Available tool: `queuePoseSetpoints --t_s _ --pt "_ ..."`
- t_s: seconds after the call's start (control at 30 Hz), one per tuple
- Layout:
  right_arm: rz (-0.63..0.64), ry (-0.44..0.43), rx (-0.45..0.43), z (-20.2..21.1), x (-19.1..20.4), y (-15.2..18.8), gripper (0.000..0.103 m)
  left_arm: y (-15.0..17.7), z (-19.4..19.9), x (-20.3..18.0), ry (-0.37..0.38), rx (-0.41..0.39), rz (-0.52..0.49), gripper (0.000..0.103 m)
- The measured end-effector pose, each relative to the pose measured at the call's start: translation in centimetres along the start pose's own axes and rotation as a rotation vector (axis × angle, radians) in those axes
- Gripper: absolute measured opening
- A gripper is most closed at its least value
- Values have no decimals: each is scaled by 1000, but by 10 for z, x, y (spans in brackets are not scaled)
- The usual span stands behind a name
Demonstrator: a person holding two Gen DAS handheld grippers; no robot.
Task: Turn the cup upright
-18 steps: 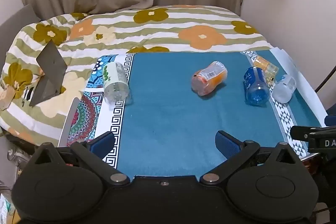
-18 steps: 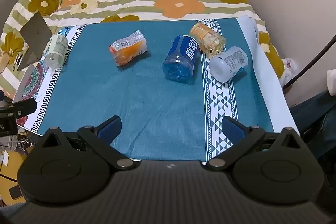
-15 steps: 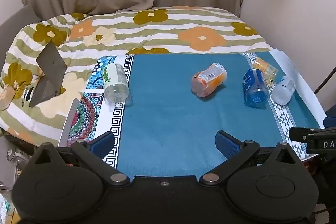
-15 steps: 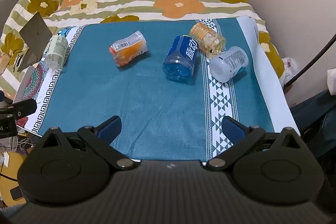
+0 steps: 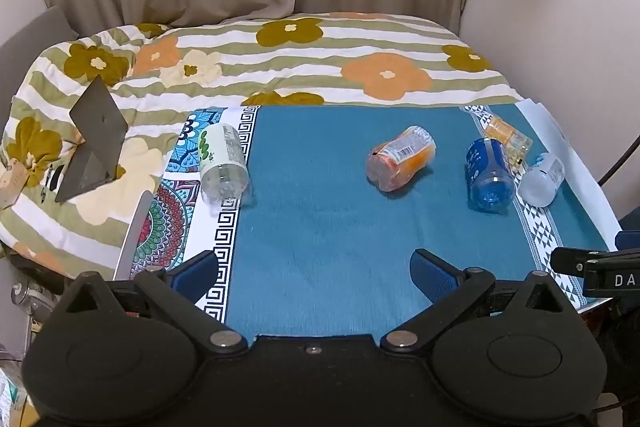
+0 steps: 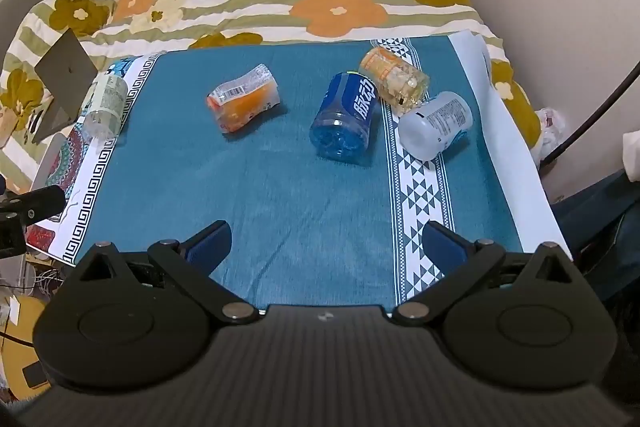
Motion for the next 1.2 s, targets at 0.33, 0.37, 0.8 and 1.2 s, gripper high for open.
queuePoseSetpoints --t_s 0.33,0.37,0.8,1.2 --pt "0 0 5 -1 1 -2 103 -4 -1 0 -3 3 -2 103" --pt "0 1 6 -1 1 -2 103 -5 0 -1 -2 4 -2 103" --pt "0 2 6 -2 2 -3 103 -5 -1 1 -5 3 -6 103" --pt "-1 7 5 -1 1 -3 103 -4 -1 2 -3 2 -5 103"
Point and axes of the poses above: each gripper's, at about its wrist camera, not at the fingertips, and z roughly against the way its jaws point, x to its left, y to its underside, the point moved 1 cm from there along -z, roughly the way its jaws point, and after that the axes turned 5 degrees about x, right-handed, at the moved point
